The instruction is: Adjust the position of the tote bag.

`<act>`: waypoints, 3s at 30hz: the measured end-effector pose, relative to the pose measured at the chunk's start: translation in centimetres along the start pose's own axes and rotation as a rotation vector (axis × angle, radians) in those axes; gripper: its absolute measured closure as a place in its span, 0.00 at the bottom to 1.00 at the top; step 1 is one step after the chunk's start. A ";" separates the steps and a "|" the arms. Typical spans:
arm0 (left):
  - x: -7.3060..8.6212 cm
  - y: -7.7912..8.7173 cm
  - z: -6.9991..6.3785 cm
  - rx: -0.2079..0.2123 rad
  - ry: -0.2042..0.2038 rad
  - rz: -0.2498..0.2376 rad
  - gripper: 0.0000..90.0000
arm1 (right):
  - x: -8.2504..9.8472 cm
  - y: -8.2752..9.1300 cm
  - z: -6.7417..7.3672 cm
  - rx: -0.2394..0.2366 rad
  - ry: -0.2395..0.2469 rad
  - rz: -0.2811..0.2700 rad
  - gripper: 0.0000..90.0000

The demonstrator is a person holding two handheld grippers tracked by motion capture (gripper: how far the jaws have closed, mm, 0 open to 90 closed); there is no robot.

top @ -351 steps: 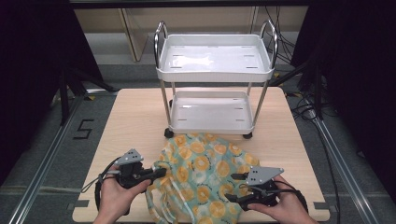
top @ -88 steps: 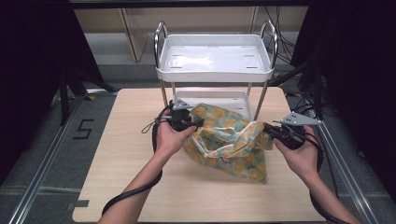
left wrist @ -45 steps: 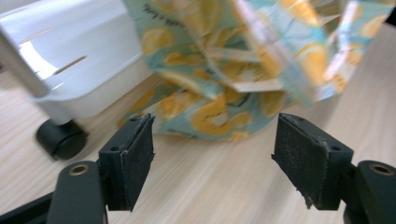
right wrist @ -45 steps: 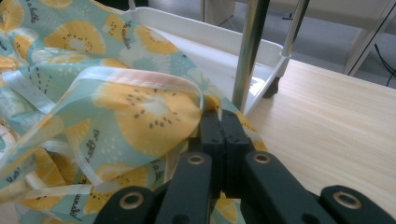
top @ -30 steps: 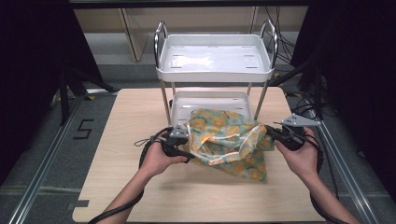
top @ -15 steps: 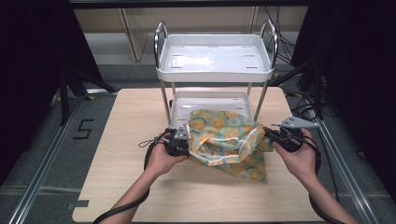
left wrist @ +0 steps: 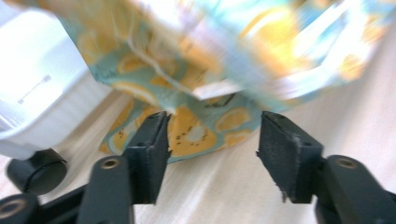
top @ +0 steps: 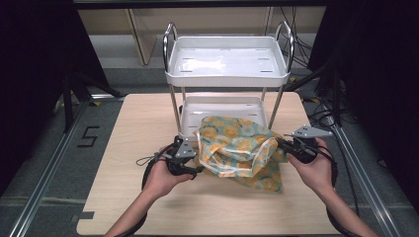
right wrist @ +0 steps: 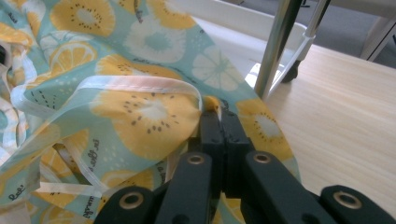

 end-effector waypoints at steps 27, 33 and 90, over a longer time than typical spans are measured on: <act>-6.8 -0.5 -1.7 0.054 0.166 -0.202 0.66 | -0.9 4.1 3.5 -0.128 0.210 0.110 0.59; -8.5 -1.3 -1.9 0.042 0.145 -0.201 0.66 | -0.9 4.6 3.7 -0.161 0.158 0.074 0.59; -5.5 -0.2 -3.1 -0.004 0.282 -0.120 0.53 | -4.0 0.3 1.6 -0.007 0.027 0.027 1.00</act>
Point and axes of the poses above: each handheld gripper's, and its own axes: y roughly backward along the jaws, x roughly out of its underside, z roughly to its left, the point moved 2 cm from there along -y, roughly forward along the jaws, and after that the axes turned 10 degrees about -x, right-handed, at the moved point
